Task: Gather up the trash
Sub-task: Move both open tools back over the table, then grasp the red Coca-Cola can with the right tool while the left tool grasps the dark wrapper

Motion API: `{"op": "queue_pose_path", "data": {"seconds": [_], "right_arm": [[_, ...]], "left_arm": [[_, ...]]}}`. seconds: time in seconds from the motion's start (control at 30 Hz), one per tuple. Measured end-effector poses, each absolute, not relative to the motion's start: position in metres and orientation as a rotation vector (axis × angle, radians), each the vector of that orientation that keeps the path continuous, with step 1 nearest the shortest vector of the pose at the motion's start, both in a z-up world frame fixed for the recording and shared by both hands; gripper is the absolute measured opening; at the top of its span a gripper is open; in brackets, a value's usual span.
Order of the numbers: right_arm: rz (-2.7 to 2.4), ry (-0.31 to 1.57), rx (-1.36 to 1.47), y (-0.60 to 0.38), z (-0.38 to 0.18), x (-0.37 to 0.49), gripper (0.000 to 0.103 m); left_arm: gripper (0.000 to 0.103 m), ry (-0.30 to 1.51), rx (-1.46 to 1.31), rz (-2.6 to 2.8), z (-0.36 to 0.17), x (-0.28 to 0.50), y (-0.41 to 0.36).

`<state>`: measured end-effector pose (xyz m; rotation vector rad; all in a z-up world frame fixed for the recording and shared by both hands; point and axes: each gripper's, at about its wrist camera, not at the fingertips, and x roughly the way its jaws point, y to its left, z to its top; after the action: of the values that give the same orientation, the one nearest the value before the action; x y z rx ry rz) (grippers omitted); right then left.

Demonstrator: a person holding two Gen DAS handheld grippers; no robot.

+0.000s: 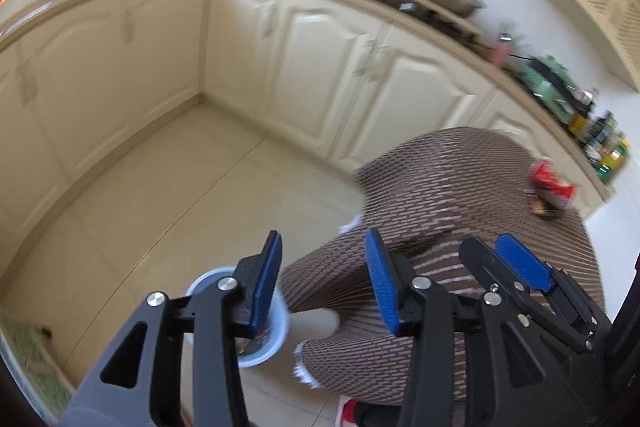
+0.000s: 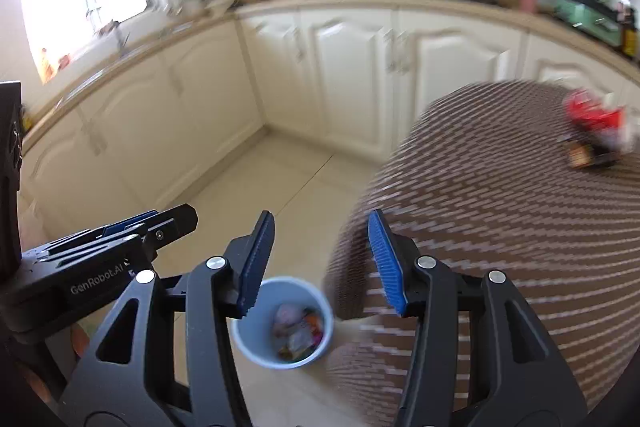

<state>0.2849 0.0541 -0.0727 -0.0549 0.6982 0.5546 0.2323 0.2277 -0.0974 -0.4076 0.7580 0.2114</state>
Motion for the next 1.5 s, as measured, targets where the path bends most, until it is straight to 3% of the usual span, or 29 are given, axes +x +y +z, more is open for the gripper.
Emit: {"op": "queue_pose_path", "data": {"seconds": [0.37,0.63,1.03,1.3,1.37,1.5], "right_arm": [[0.273,0.598,0.08,-0.121,-0.023,0.321,0.056],[0.177,0.65,0.29,-0.206,-0.03,0.381,0.072],[0.208,0.776,0.673,-0.238,-0.075,0.467,0.073],[0.224,0.814,0.738,-0.233,-0.093,0.495,0.074],[0.256,0.807,0.744,-0.233,-0.095,0.501,0.064],[0.249,0.754,0.677,-0.233,-0.084,0.496,0.063]], "left_arm": [[0.051,0.746,-0.255,-0.036,-0.047,0.313,0.076],[0.054,0.774,-0.225,-0.089,-0.049,0.371,0.024],[0.054,0.806,-0.224,-0.085,-0.064,0.441,-0.001],[0.054,0.835,-0.245,-0.095,-0.078,0.461,-0.002],[0.054,0.844,-0.252,-0.101,-0.081,0.463,-0.004],[0.054,0.858,-0.258,-0.127,-0.083,0.464,-0.006]]}}
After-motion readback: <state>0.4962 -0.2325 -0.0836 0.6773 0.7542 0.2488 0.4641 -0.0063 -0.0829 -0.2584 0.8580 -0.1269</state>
